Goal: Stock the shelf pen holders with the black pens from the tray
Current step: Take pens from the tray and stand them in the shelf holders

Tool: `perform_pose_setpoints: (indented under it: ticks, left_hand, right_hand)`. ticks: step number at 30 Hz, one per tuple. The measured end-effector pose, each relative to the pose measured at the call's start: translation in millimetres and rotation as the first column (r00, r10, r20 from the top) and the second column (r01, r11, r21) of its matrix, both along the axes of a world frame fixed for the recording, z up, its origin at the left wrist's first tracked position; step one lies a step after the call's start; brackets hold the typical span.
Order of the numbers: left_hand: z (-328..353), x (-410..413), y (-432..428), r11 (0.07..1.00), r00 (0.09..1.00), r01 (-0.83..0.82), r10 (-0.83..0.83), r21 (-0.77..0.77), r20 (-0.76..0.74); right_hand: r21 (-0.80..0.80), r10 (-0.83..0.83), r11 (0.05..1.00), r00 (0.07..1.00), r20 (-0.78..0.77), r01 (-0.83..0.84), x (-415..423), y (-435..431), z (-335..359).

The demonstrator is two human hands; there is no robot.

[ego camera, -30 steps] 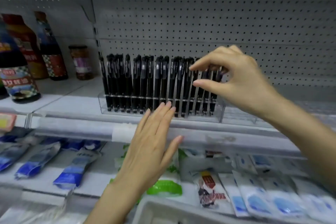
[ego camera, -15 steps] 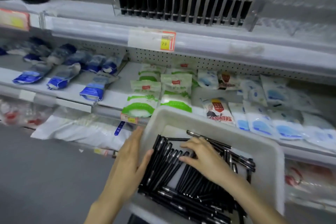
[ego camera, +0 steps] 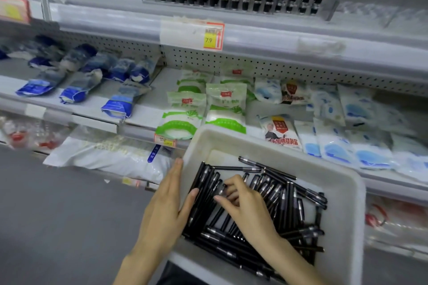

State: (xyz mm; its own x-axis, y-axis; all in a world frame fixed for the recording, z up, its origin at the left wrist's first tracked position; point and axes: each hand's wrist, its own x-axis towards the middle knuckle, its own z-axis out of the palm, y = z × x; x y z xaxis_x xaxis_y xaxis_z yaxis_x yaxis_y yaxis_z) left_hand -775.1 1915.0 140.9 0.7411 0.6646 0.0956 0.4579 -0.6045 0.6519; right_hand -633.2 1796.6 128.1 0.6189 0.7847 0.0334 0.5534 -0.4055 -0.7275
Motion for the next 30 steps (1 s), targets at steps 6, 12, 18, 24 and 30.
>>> perform_pose_setpoints:
  ticks: [6, 12, 18, 24, 30]
  left_hand:
    - [1.2, 0.4, 0.4, 1.000, 0.999, 0.003, -0.002, -0.027, 0.037]
    - [25.6, 12.2, 8.6, 0.999, 0.969, -0.047, 0.042, 0.015, 0.242]
    - [94.5, 53.6, 18.8, 0.976, 0.874, -0.044, -0.067, 0.214, 0.481]
    - [163.6, 113.5, 37.3, 0.911, 0.840, 0.066, -0.270, 0.407, 0.470]
    - [204.1, 172.3, 51.5, 0.823, 0.847, 0.081, -0.354, 0.562, 0.396]
  right_hand:
    - [0.152, -0.151, 0.967, 0.942, -0.299, 0.203, -17.4, 13.7, 2.0]
    - [0.367, -0.024, 0.900, 0.867, -0.498, 0.235, -3.7, 7.1, 67.4]
    - [0.596, -0.002, 0.769, 0.933, -0.359, 0.231, 46.4, -6.8, 165.5]
    - [0.775, -0.126, 0.629, 0.992, 0.028, 0.058, 96.5, -11.6, 266.6]
    - [0.820, -0.206, 0.561, 0.941, 0.269, -0.112, 139.5, 1.0, 342.2]
